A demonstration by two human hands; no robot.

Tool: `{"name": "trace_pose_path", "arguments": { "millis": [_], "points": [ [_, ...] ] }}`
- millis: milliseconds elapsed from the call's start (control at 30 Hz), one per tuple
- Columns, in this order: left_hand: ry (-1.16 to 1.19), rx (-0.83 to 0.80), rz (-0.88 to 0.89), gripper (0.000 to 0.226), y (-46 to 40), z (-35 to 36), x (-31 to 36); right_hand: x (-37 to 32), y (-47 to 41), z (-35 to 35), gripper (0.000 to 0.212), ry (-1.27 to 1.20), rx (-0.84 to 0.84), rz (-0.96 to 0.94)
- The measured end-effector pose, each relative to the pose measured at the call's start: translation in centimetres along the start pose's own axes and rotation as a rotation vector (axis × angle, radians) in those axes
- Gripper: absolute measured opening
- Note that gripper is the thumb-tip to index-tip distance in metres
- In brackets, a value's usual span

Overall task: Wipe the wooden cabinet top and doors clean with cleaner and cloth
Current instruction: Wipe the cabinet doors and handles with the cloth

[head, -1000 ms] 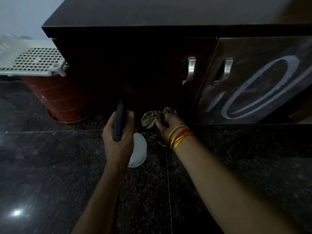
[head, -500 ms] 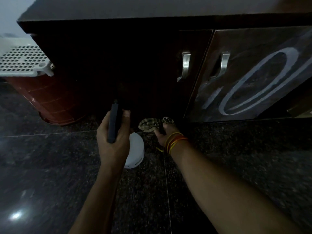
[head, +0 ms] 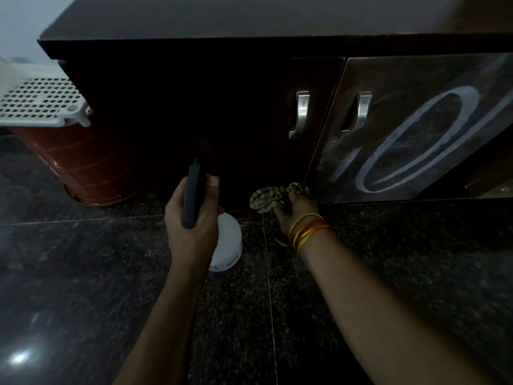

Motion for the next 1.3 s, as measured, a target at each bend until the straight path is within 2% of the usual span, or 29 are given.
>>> {"name": "trace_pose_path", "arguments": {
  "millis": [133,300,467,667,867,1033,1300],
  "points": [
    [-0.033,-0.033,-0.003,0.027,0.0,1.4,0.9,-3.2,3.3,1.4,0.031,-0.030,-0.005,-0.128],
    [0.013,-0.057,-0.010,0.031,0.5,2.0,2.2,-5.9,5.8,1.0,0.017,0.076,0.116,-0.454],
    [0.004,-0.052,-0.002,0.031,0.9,2.3,3.1,-8.7,8.7,0.8,0.014,0.280,0.210,-0.811],
    [0.016,-0.044,0.026,0.028,1.1,3.0,5.3,-11.9,13.5,0.8,0.024,0.408,0.223,-1.146],
    [0.023,-0.046,0.078,0.034,1.3,4.3,6.9,-12.7,15.2,0.6,0.027,0.482,0.179,-1.275],
    [0.022,-0.050,0.108,0.036,1.6,5.7,7.5,-14.7,17.1,0.8,0.022,0.489,0.211,-1.417],
    [0.003,-0.059,0.138,0.018,2.3,7.5,8.6,-17.4,19.6,1.7,0.015,0.506,0.170,-1.547]
  ]
}}
Point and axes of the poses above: each hand's wrist, its own y-axis away from the middle knuckle, its own z-axis out of the palm, x = y × z, the point moved 7 cm from there along -y, towards the middle knuckle, and after that the axes turned 6 degrees about x, right-handed, at the moved point
